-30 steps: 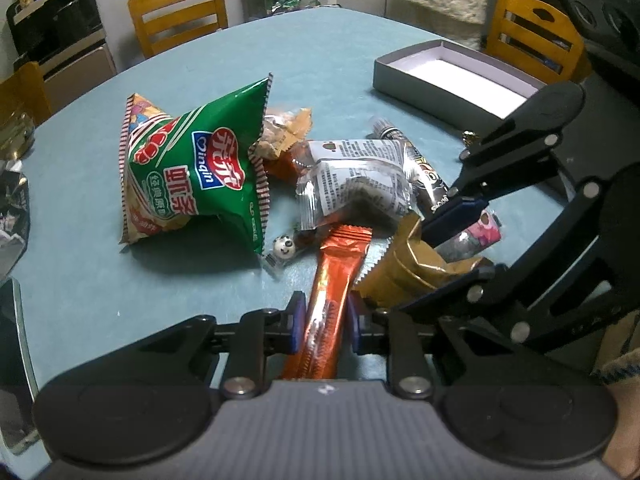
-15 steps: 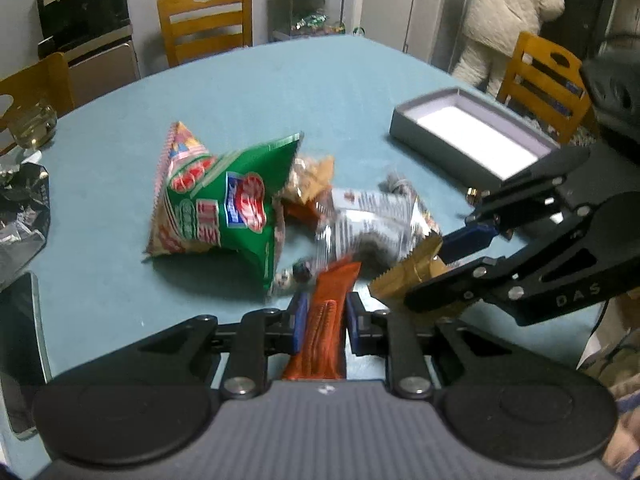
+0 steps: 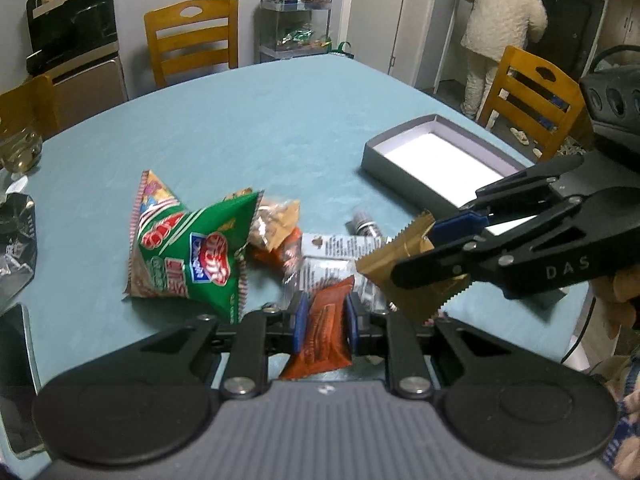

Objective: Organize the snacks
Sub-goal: 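Carry the orange bar and gold pastry with both tools over the grey box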

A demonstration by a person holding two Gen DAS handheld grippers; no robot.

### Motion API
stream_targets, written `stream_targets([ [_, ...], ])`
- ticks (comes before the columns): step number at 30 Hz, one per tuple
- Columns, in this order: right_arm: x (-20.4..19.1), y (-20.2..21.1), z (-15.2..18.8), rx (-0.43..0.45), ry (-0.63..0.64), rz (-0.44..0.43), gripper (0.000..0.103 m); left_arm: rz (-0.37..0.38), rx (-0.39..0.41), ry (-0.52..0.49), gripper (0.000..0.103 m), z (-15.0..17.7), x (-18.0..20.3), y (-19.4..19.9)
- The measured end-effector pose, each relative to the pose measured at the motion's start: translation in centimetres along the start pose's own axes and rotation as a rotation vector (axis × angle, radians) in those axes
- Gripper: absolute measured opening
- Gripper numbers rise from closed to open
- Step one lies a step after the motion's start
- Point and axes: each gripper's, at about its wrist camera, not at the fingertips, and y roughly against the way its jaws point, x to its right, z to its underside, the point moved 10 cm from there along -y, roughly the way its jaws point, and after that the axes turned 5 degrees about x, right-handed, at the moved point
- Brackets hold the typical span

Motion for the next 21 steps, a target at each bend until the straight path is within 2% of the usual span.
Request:
stream_targets([
  [6,1.1,1.0,-0.5,0.029,-0.028,0.019,0.031,0.009,0.015,0.0,0.012,-1.1,0.7,0.9],
  [8,1.3,1.2,-0.6,0.037,-0.032,0.024,0.031,0.013,0.019,-0.001,0.001,-1.4,0.9,1.3],
  [14,2.2,1.8,-0.8,0.055,-0.062,0.036,0.031,0.007,0.012,-0.012,0.001,-1.7,1.2,1.0],
  [19,2.5,1.9,-0.3,0.05,-0.069,0.043,0.031,0.019,-0.06,-0.01,0.001,0.6,1.2,-0.6],
  [21,2.7,1.9,-0.2,0.05,-0.071,0.046,0.031,0.04,-0.1,0.012,0.013,2.0,1.4,-1.4],
])
